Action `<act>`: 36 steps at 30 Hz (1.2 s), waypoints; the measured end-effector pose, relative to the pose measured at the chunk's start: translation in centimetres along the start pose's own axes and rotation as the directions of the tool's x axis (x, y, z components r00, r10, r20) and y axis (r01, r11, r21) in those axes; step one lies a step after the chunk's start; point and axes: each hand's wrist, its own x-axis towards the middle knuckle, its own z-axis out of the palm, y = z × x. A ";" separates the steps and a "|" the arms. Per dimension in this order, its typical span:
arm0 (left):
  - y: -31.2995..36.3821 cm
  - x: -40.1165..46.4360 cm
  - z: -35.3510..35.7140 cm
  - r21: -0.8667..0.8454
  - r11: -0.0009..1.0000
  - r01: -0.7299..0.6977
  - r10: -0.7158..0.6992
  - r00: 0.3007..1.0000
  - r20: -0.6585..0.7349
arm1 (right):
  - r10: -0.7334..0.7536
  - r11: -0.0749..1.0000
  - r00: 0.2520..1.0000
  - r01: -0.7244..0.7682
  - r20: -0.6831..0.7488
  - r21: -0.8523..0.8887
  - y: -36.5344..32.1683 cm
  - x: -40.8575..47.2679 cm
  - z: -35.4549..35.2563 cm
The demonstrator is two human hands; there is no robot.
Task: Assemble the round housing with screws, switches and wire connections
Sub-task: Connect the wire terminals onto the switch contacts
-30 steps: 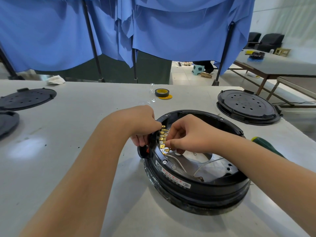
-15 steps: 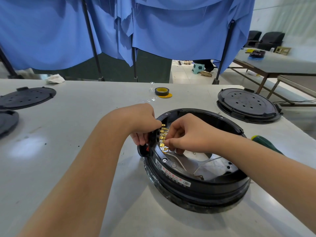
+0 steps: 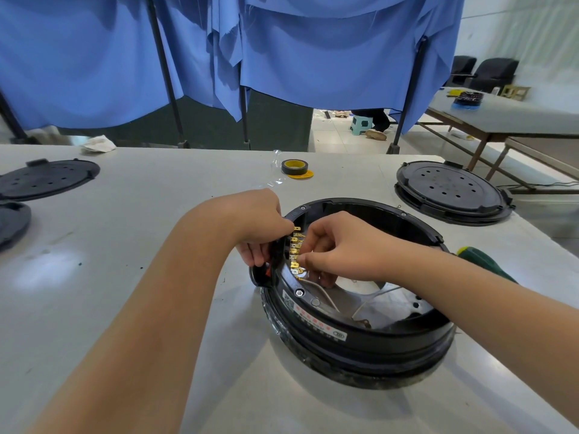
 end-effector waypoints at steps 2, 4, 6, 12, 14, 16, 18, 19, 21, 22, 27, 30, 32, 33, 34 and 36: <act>0.0 0.0 0.0 0.001 1.000 -0.003 0.003 1.000 -0.001 | -0.033 0.999 0.999 0.032 -0.018 -0.040 0.2 -0.1 -0.2; 0.0 0.0 0.0 -0.001 1.000 -0.004 0.004 1.000 0.000 | -0.088 0.992 0.996 0.085 -0.026 -0.091 0.2 -0.4 -0.7; 0.0 0.0 0.0 0.000 1.000 -0.006 0.006 1.000 0.001 | -0.136 0.984 0.991 0.136 0.005 -0.113 0.0 -0.7 -1.0; -0.1 0.0 0.1 0.000 1.000 -0.010 0.010 1.000 -0.004 | -0.160 0.953 0.985 0.170 0.062 -0.249 -0.1 -1.1 -0.4; -0.1 0.0 0.1 -0.001 1.000 -0.013 0.013 1.000 -0.003 | -0.172 0.934 0.985 0.171 0.024 -0.314 -0.2 -1.3 -0.2; -0.1 0.0 0.0 -0.004 1.000 -0.015 0.015 1.000 -0.001 | -0.180 0.919 0.983 0.161 -0.019 -0.359 -0.3 -1.4 -0.1; -0.1 -0.1 0.0 -0.007 1.000 -0.015 0.015 1.000 0.001 | -0.177 0.920 0.984 0.153 -0.033 -0.362 -0.3 -1.4 -0.1; -0.1 -0.1 0.0 -0.007 1.000 -0.016 0.016 1.000 0.000 | -0.173 0.923 0.985 0.150 -0.031 -0.354 -0.2 -1.5 -0.1; -0.1 -0.2 0.0 -0.006 1.000 -0.015 0.015 1.000 0.001 | -0.163 0.931 0.986 0.145 -0.026 -0.334 -0.1 -1.6 -0.1; -0.1 -0.2 0.0 -0.007 1.000 -0.015 0.015 1.000 0.001 | -0.161 0.934 0.987 0.144 -0.025 -0.327 -0.1 -1.6 -0.1; 0.1 -0.3 0.0 0.000 1.000 -0.011 0.011 1.000 0.001 | -0.163 0.932 0.986 0.140 -0.041 -0.335 0.1 -1.6 -0.1; 0.1 -0.4 0.0 -0.001 1.000 -0.006 0.006 1.000 0.002 | -0.169 0.931 0.984 0.142 -0.052 -0.337 0.1 -1.6 -0.1; 0.2 -0.4 0.0 0.001 1.000 -0.004 0.004 1.000 0.002 | -0.174 0.932 0.983 0.146 -0.056 -0.333 0.1 -1.7 -0.1; 0.2 -0.5 0.0 0.004 1.000 -0.004 0.004 1.000 0.001 | -0.174 0.932 0.983 0.146 -0.056 -0.332 0.1 -1.7 -0.1; 0.2 -0.5 0.0 0.007 1.000 -0.003 0.003 1.000 0.000 | -0.173 0.933 0.983 0.146 -0.054 -0.330 0.1 -1.7 -0.1; 0.2 -0.5 0.0 0.015 1.000 -0.002 0.002 1.000 0.000 | -0.173 0.936 0.984 0.147 -0.053 -0.321 0.1 -1.8 -0.1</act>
